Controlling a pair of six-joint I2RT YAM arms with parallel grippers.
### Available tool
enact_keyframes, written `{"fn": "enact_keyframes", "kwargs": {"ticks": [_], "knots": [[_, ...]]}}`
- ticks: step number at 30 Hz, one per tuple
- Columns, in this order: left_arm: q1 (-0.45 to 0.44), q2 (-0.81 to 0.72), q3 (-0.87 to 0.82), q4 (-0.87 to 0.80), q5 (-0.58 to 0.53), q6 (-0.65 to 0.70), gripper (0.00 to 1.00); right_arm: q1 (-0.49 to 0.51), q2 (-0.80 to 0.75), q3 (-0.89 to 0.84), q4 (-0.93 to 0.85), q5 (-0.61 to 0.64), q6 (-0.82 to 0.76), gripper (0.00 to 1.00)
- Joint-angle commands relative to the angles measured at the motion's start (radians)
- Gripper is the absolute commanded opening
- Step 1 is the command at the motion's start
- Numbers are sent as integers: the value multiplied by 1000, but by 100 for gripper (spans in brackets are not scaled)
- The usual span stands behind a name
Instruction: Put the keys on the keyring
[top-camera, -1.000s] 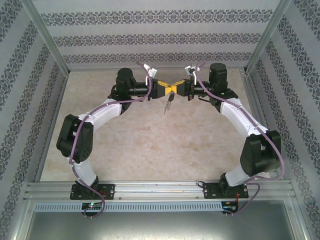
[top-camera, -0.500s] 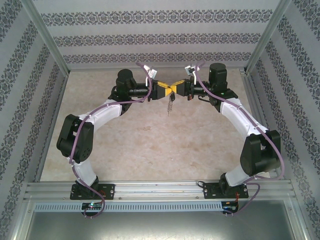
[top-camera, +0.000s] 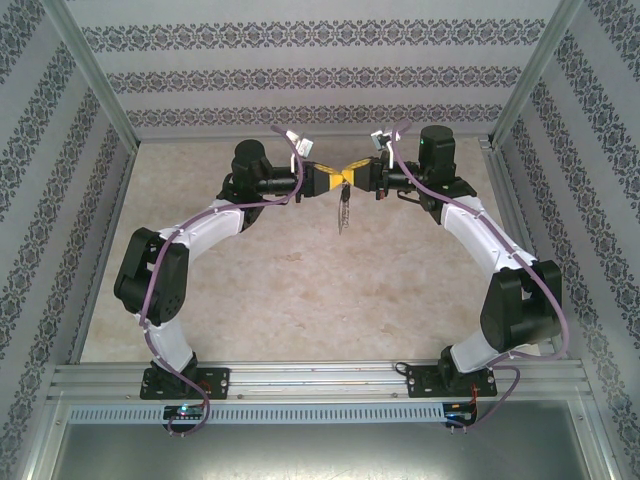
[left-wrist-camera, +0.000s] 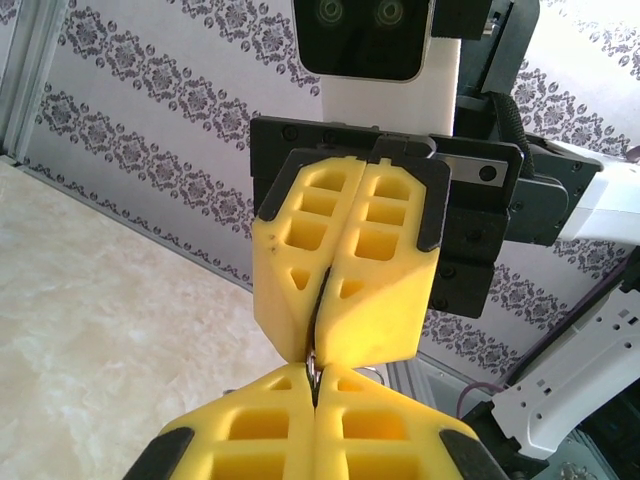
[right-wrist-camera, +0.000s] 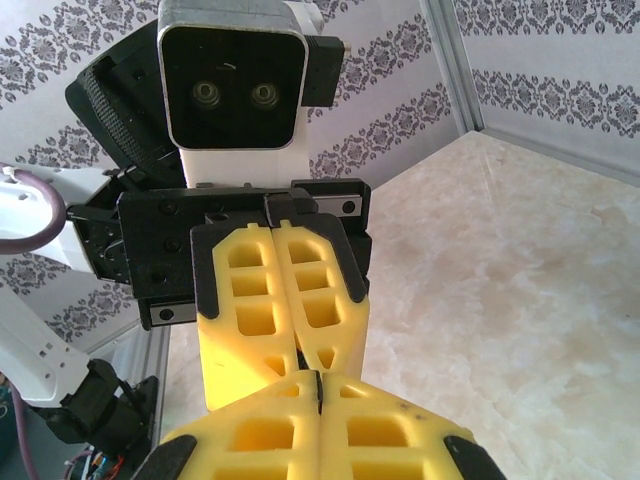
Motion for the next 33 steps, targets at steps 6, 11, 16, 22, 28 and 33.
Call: {"fn": "enact_keyframes", "kwargs": {"ticks": [6, 11, 16, 22, 28, 33], "knots": [[-33, -6, -22, 145, 30, -12, 0, -27, -92, -50, 99, 133, 81, 42], [-32, -15, -32, 161, 29, -15, 0, -50, -198, -143, 124, 267, 120, 48], [-31, -28, -50, 189, 26, -22, 0, -76, -296, -339, 291, 412, 223, 50], [-32, -27, -60, 277, 27, -86, 0, -86, -328, -550, 589, 357, 349, 51], [-32, -15, -62, 351, 36, -147, 0, -36, -315, -629, 751, 257, 380, 50], [-32, -14, -52, 337, 45, -150, 0, -1, -302, -648, 824, 216, 386, 51]]}}
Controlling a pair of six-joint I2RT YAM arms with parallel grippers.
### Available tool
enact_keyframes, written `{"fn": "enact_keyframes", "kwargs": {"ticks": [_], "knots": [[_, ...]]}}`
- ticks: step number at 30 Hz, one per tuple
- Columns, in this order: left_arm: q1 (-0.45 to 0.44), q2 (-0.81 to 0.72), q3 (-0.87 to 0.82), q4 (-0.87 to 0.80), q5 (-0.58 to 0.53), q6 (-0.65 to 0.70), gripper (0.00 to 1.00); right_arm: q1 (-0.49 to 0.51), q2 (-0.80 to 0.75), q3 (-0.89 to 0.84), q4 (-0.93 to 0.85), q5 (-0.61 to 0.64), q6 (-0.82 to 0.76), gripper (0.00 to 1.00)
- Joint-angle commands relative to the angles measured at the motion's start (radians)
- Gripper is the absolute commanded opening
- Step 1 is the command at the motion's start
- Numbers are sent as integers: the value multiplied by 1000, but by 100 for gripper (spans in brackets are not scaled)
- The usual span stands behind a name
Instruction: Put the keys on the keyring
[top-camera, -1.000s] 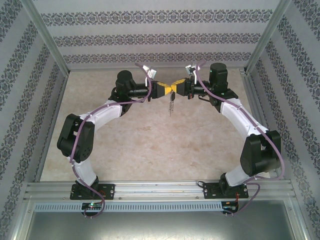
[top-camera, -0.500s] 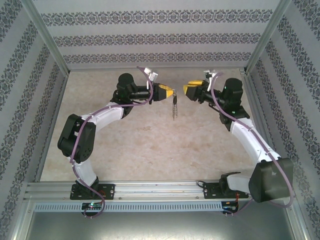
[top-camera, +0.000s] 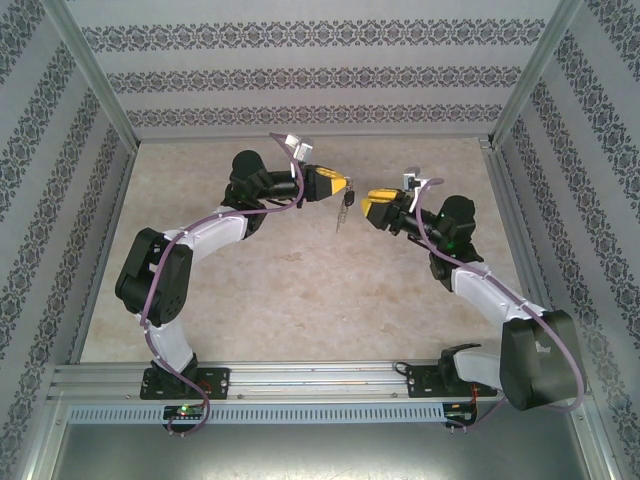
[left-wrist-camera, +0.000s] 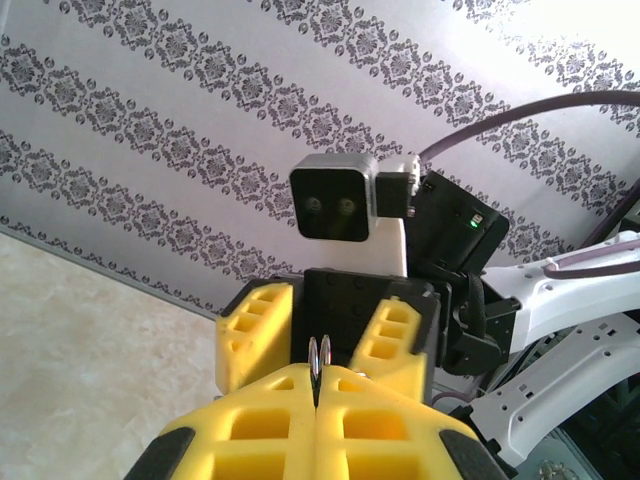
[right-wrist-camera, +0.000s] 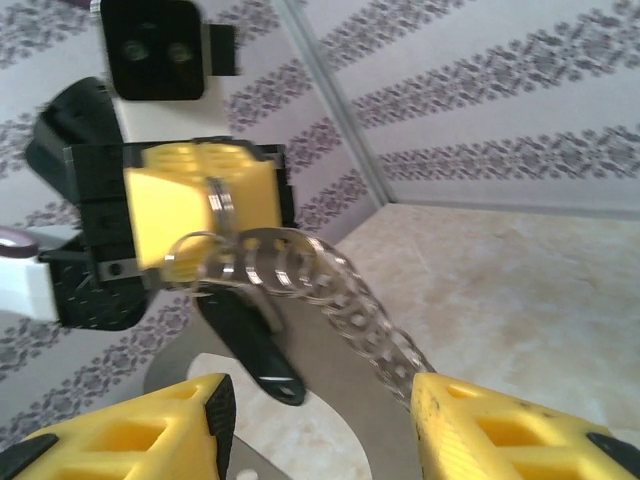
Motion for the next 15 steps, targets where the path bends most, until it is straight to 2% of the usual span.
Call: {"fn": "enact_keyframes", "kwargs": {"ticks": [1, 15], "knots": [[-7, -14, 12, 81, 32, -26, 0, 19, 14, -12, 127, -61, 13, 52], [-7, -17, 20, 80, 59, -49, 0, 51, 90, 64, 156, -101, 17, 52]]}}
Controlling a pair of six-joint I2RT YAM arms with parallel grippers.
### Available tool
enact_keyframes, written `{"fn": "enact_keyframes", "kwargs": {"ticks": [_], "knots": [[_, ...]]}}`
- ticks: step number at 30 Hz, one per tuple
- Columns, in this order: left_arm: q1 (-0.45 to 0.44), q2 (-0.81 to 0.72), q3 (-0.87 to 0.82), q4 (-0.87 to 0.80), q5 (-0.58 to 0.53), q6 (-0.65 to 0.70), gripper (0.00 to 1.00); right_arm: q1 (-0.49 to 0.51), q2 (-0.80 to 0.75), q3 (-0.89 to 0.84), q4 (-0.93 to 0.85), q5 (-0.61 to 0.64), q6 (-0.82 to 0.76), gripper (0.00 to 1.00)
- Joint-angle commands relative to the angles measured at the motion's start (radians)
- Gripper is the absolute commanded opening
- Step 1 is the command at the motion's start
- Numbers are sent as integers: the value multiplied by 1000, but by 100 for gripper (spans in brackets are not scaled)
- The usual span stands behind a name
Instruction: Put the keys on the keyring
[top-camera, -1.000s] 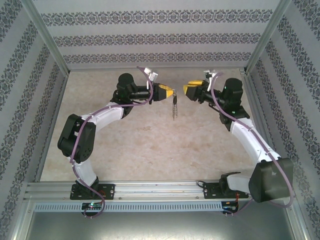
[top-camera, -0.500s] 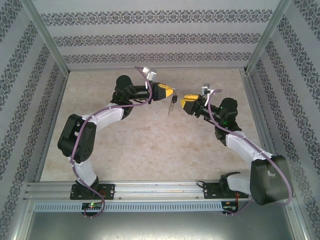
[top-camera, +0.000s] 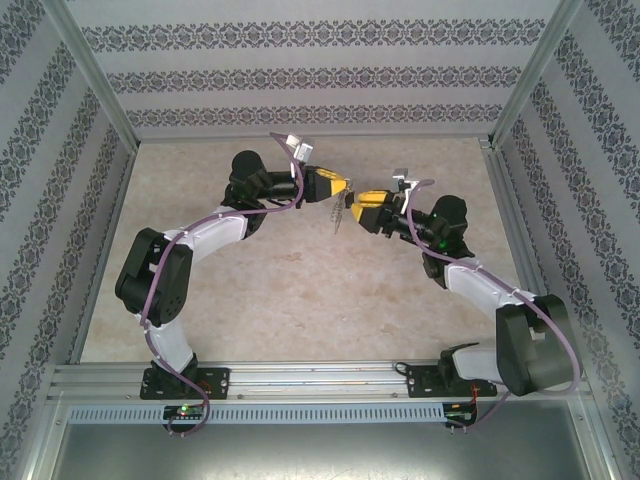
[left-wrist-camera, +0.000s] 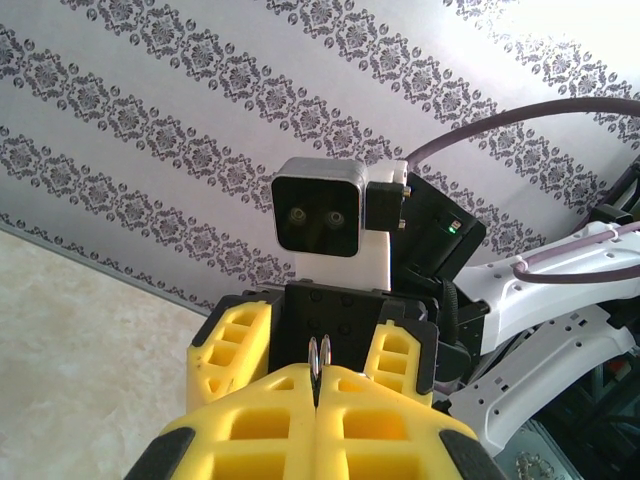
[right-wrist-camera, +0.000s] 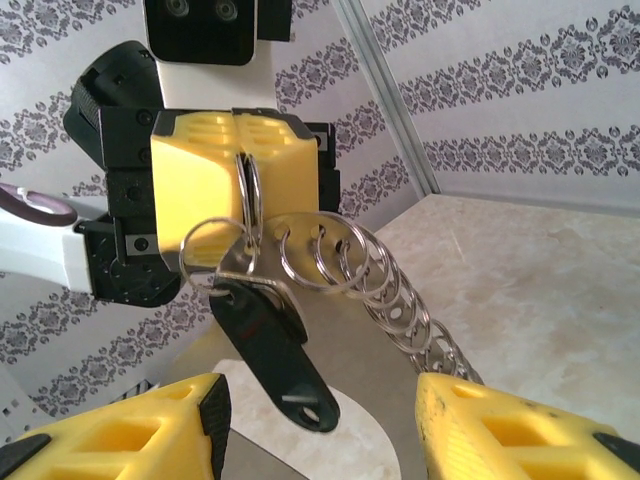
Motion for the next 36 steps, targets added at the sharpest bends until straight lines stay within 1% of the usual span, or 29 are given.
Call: {"fn": "enact_keyframes", "kwargs": {"ticks": [1, 7, 10, 15, 18, 23, 29, 33, 36], "knots": [[-7, -16, 20, 75, 29, -16, 0, 17, 15, 52, 70, -46, 13, 52], [-7, -13, 24, 85, 31, -26, 0, 39, 48, 93, 74, -77, 20, 50], [-7, -13, 27, 84, 31, -26, 0, 42, 55, 93, 74, -87, 20, 45], [-7, -11, 33, 82, 31, -25, 0, 37, 43, 69, 71, -83, 15, 33], [-7, -10, 39, 80, 31, -24, 0, 30, 35, 58, 66, -84, 11, 28], [-8, -10, 41, 82, 28, -21, 0, 22, 26, 47, 59, -87, 11, 26], [-8, -13, 43, 76, 24, -17, 0, 14, 17, 35, 57, -89, 9, 19], [-7, -14, 44, 75, 24, -16, 0, 12, 10, 32, 55, -92, 8, 19], [-7, -16, 43, 72, 22, -12, 0, 8, 1, 27, 51, -93, 7, 15]]}}
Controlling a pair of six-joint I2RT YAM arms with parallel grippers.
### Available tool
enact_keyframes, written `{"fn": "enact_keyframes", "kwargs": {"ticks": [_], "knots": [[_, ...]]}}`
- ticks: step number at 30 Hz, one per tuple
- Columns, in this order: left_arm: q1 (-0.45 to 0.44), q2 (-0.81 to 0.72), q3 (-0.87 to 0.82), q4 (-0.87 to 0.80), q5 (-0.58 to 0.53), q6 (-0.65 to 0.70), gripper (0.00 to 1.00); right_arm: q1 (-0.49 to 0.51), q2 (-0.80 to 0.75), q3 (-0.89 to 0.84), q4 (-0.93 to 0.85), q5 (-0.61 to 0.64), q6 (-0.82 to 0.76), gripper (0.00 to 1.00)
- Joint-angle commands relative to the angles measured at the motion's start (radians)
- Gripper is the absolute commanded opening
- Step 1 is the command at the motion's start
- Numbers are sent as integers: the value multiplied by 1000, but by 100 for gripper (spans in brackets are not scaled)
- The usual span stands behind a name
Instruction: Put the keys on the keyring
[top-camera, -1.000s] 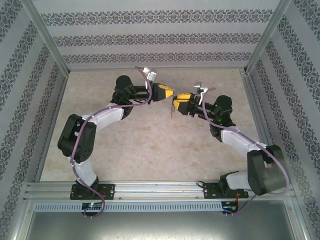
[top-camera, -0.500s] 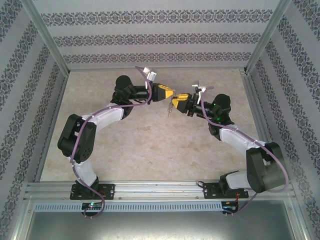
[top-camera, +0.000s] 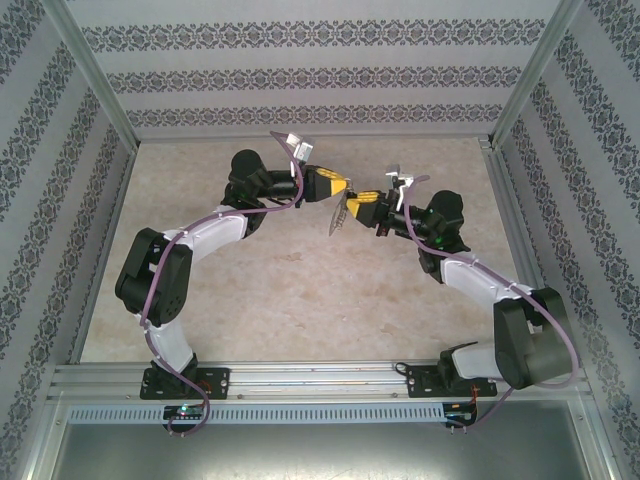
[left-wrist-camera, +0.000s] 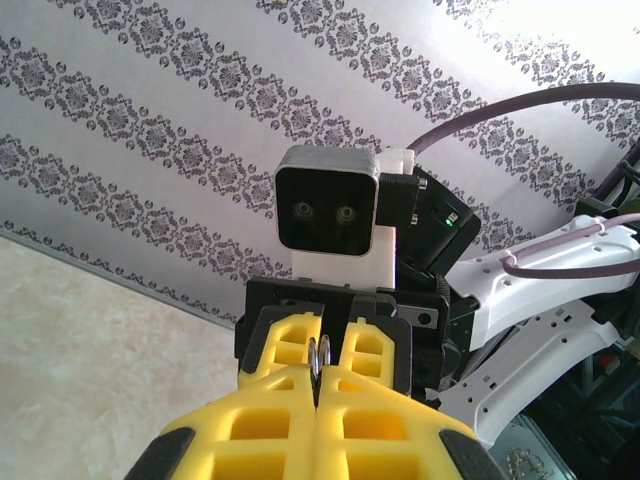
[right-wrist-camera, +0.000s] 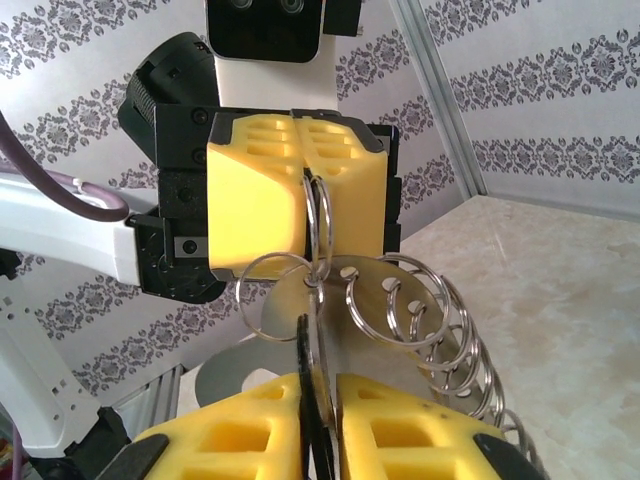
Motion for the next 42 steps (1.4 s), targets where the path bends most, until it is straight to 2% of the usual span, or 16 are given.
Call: {"fn": "enact_keyframes", "kwargs": {"ticks": [1, 4, 5, 20, 28, 36, 42], "knots": [[-8, -17, 33, 65, 5, 6, 0, -10, -28, -14, 20, -24, -14, 13], [-7, -18, 34, 64, 3, 10, 0, -10, -26, -12, 18, -34, -13, 1], [-7, -19, 33, 64, 1, 12, 0, -10, -24, -10, 17, -36, -12, 0], [-8, -57, 4, -6, -43, 97, 0, 41, 16, 50, -89, -33, -52, 0], [-8, -87, -13, -92, -62, 178, 0, 44, 0, 73, -253, 21, -133, 0], [-9, -101, -32, -85, -76, 189, 0, 21, -25, 54, -264, 64, -127, 0], [-9, -100, -42, -62, -77, 178, 0, 56, 14, 101, -260, 38, -112, 0]]}}
